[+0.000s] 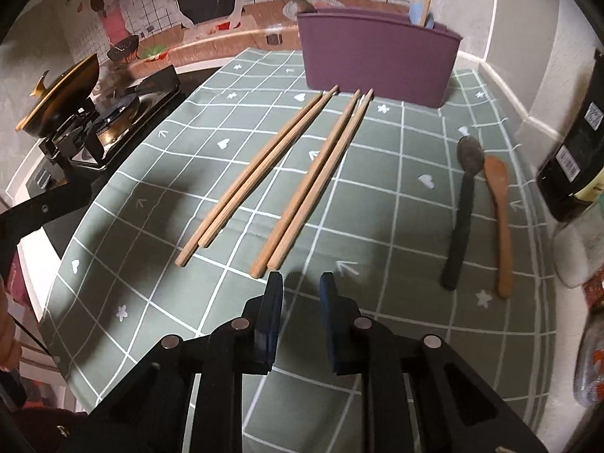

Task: Organize utensils
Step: 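Withdraw both grippers from the caddy back to the remaining chopsticks, then grasp a wooden chopstick with the right gripper while the left grasps two chopsticks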

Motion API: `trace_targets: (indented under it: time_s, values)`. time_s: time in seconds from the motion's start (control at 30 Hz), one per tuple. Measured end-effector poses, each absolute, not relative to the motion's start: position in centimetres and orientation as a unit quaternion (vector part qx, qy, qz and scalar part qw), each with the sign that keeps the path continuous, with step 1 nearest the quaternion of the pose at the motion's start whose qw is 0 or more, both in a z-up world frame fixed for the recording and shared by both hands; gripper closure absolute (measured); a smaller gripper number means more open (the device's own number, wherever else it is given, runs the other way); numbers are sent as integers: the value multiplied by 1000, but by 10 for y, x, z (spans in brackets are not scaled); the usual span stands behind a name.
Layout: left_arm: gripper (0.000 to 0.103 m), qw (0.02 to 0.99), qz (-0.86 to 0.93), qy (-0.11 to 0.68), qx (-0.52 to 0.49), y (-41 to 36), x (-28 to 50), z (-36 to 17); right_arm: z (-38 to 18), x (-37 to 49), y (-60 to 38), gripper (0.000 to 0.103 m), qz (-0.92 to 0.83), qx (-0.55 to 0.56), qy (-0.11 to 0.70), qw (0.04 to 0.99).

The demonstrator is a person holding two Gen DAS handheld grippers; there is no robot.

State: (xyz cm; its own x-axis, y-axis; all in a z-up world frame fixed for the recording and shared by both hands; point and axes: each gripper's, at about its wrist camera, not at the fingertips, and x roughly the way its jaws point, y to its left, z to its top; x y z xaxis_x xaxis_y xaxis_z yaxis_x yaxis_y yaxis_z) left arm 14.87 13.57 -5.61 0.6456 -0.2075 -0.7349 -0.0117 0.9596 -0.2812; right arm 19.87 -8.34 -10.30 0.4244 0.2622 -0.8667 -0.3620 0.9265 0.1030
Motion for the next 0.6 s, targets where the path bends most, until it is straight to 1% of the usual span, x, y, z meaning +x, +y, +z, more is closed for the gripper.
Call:
trace_targets:
  time_s: [0.17, 0.6]
  values:
    - [81, 899, -66, 416, -116, 130, 147, -55, -107, 202, -76, 84, 185, -43, 506, 841]
    - [81, 893, -69, 430, -111, 124, 150, -62, -110, 215, -58, 84, 150, -77, 494, 853]
